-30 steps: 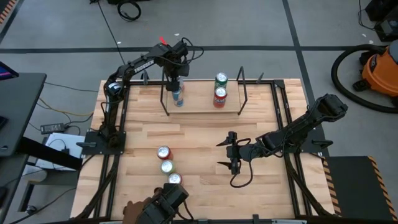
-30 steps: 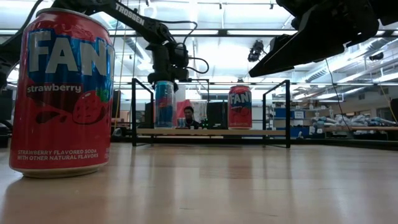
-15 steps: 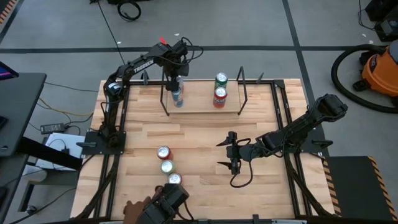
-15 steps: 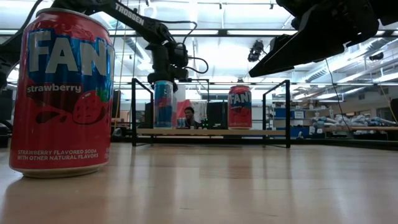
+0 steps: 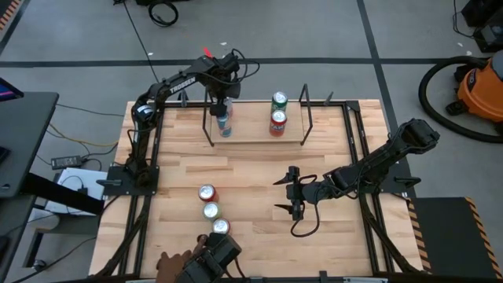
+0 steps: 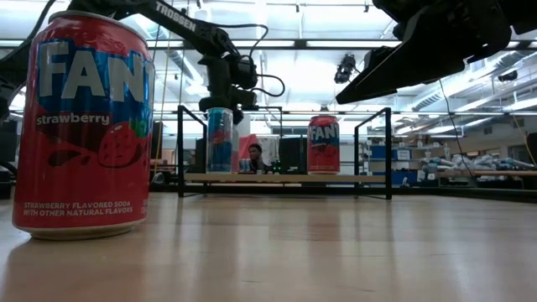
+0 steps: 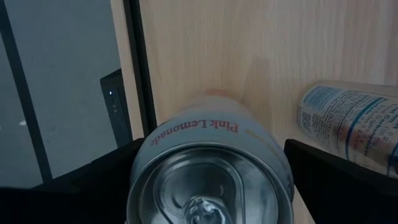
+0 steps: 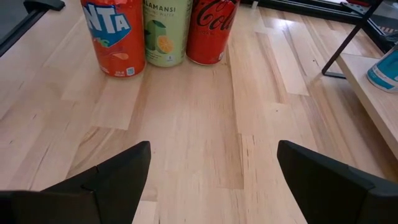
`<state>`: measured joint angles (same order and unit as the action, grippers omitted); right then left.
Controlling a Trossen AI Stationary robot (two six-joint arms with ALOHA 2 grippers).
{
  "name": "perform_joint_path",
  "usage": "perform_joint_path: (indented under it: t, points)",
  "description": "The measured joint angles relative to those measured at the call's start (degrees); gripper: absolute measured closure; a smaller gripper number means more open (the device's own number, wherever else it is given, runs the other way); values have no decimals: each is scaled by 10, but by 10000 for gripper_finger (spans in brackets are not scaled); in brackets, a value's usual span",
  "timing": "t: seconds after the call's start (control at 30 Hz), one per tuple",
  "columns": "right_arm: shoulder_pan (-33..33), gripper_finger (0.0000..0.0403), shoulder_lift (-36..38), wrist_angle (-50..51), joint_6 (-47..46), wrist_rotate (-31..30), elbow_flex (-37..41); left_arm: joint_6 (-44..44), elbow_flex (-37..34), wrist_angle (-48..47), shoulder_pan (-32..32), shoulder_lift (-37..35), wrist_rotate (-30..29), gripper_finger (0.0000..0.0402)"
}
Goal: Place canned beverage on shelf
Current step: Put the white-orange soda can on the shelf
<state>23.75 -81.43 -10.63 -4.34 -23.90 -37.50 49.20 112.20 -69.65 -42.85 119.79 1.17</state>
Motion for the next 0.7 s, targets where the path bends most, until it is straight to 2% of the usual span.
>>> perform_joint_path:
  t: [0.7]
  points:
    - [1,41,0,-1,0,1,0,16,-2,-1,0,-12,-39,12]
